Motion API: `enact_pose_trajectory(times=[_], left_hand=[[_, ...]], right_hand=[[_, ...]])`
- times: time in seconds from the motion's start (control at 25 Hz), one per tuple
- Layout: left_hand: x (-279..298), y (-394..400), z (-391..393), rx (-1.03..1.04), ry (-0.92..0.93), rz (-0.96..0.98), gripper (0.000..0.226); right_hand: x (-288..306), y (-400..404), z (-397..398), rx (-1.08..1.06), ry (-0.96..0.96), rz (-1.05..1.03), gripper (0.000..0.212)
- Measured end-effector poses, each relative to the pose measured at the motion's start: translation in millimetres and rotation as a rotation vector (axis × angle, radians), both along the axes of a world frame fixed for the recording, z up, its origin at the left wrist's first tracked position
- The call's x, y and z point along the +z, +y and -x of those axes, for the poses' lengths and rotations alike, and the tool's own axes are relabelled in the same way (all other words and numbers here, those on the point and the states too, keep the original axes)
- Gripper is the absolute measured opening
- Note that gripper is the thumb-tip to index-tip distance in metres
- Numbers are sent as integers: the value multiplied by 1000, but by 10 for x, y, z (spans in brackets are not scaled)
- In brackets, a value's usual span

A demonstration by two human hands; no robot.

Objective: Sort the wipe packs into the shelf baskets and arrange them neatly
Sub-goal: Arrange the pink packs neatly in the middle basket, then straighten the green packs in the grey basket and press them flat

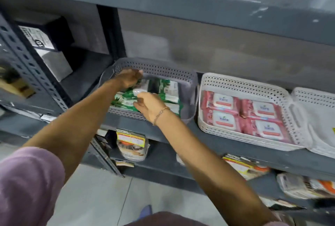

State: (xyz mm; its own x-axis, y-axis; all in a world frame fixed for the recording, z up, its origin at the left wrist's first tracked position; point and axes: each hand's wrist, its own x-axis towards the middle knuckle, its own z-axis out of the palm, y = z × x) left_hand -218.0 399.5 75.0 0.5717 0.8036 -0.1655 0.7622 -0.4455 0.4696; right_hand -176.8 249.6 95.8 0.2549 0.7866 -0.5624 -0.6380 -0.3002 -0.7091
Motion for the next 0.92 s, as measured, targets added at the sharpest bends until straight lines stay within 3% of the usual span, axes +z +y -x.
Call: enact_pose_trajectory(times=[0.08, 0.24, 0.52, 0.64, 0.76, 0.92], left_hand=[[-10, 116, 29, -49, 68, 24, 62], [-31, 261, 167, 23, 57, -26, 67], [-204, 152, 443, 155, 28, -212, 62], [-200, 158, 475, 86, 83, -271, 57], [-42, 166, 229, 11, 130, -317, 52], [51, -67, -305, -346, -145, 44, 53]], right_hand=[[-65, 195, 109, -80, -65, 31, 36], [-104, 434, -27, -156, -244, 129, 37], [-59, 741, -90, 92, -568, 249, 36], [-60, 622, -118, -22, -575, 249, 30], [-93, 305, -108, -217, -431, 186, 36], [-136, 116, -90, -402, -312, 182, 41]])
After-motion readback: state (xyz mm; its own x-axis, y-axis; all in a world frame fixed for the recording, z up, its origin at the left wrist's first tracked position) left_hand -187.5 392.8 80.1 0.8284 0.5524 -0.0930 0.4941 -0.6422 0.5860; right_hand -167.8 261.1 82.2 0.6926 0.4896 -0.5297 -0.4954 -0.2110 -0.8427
